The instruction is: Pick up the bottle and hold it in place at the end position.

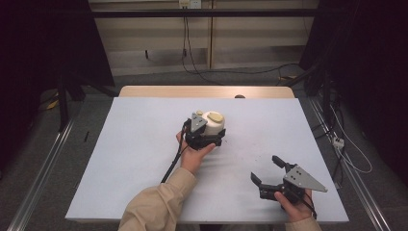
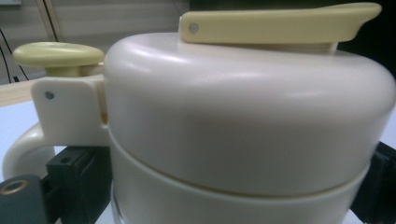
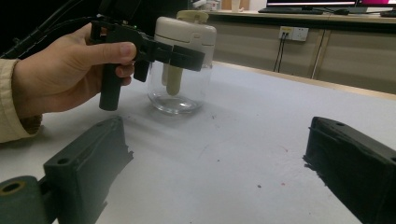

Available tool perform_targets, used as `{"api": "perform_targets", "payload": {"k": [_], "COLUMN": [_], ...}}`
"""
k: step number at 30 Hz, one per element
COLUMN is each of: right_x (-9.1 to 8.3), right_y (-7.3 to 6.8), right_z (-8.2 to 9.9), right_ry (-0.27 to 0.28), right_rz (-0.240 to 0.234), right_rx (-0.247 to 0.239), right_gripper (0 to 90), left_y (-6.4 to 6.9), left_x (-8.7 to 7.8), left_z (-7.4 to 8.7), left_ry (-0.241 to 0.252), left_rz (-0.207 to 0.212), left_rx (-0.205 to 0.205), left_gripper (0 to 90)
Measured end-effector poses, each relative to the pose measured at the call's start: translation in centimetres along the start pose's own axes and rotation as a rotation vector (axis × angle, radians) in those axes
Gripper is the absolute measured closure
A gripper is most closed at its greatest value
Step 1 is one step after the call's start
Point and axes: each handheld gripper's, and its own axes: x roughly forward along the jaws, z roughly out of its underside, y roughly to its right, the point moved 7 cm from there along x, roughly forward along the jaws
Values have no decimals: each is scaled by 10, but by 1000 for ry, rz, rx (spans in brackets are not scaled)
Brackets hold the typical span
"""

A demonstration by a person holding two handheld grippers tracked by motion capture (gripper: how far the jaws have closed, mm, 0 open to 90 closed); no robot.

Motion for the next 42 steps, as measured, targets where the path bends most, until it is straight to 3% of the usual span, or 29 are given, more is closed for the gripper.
{"api": "perform_targets", "payload": {"k": [6,11,12,21,28,33,36,42], "right_x": [1,0,1,1,4,5,6,10], "right_y": [0,-1,0,-2,-3,-6,-7,-6], "right_z": [0,0,0,-1,2,1,1,1], "right_ry": [1,1,-1,1,-13,-14,-16,-29], "right_rz": [-5,-6,-8,-10,-29,-41,-46,-50], "right_rx": [0,-4,-3,-5,2,-9,-5,1], "right_gripper": [47,47,47,47,47,45,42,37], "left_y": [-1,2,2,0,0,-1,-1,-2], "left_x": [3,6,6,12,10,6,4,2], "left_z": [-3,-8,-8,-5,-3,1,3,5], "left_ry": [-6,-3,-7,-1,-17,1,-15,-2], "left_rz": [-2,2,1,5,14,21,32,38], "left_rx": [-16,-7,5,-12,-1,-27,-17,-11], "left_gripper": [58,59,59,59,59,58,57,56]}}
